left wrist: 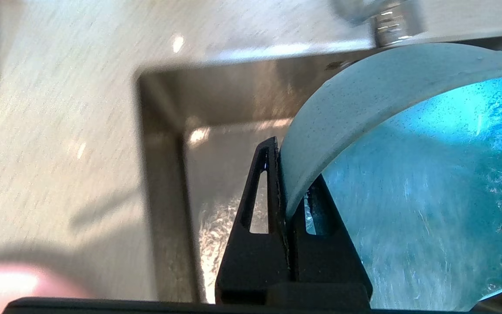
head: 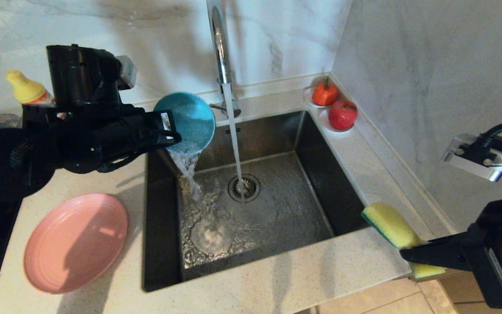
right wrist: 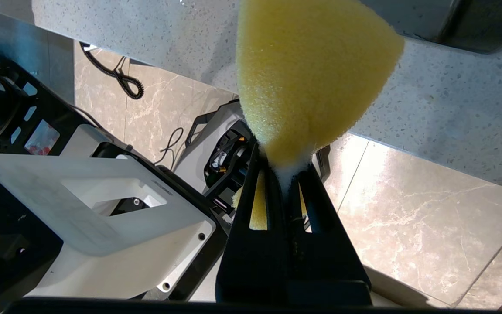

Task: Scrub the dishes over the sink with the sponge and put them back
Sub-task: Wash the bowl

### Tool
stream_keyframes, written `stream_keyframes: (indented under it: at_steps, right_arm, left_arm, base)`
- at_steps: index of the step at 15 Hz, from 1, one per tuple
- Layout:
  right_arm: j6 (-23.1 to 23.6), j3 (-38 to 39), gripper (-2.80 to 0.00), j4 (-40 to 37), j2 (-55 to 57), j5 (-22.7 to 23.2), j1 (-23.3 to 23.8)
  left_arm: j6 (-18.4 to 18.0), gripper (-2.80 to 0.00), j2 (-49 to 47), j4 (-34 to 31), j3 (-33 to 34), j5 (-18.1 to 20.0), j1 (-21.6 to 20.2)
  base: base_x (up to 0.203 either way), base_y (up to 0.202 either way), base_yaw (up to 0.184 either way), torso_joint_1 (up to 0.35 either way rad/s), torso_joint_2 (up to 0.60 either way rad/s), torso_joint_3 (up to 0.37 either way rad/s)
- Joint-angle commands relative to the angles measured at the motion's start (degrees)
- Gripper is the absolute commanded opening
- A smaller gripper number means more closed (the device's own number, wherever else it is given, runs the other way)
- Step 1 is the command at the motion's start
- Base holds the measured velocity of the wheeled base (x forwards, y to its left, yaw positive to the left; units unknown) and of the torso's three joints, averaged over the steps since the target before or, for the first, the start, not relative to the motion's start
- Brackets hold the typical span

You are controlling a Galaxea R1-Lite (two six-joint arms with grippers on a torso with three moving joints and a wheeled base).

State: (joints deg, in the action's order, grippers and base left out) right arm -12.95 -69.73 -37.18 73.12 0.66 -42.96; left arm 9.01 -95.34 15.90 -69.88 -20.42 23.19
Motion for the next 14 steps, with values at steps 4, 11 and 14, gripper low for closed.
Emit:
stream_keyframes:
  at_steps: [4, 11, 14]
  right_arm:
    - [0.1, 0.0, -2.80, -0.2, 0.1, 0.1, -0.1]
    - [0.0, 0.3, -2.80, -0.2, 0.4, 0.3, -0.3]
    - [-0.2, 1.8, -2.80, 0.0, 0.1, 2.0, -0.3]
  left_arm:
    - [-5.6, -2.80, 1.1, 17.5, 4.0, 3.5, -0.6]
    - [-8.1, -2.80, 6.9, 28.1, 13.2, 11.3, -0.6]
    - [-10.9, -2.80, 6.7, 38.9, 18.3, 12.0, -0.6]
  base:
    - [0.000, 0.000, 0.000, 0.000, 0.00, 0.000]
    - [0.000, 0.000, 0.000, 0.000, 0.00, 0.000]
    - [0.000, 0.000, 0.000, 0.000, 0.00, 0.000]
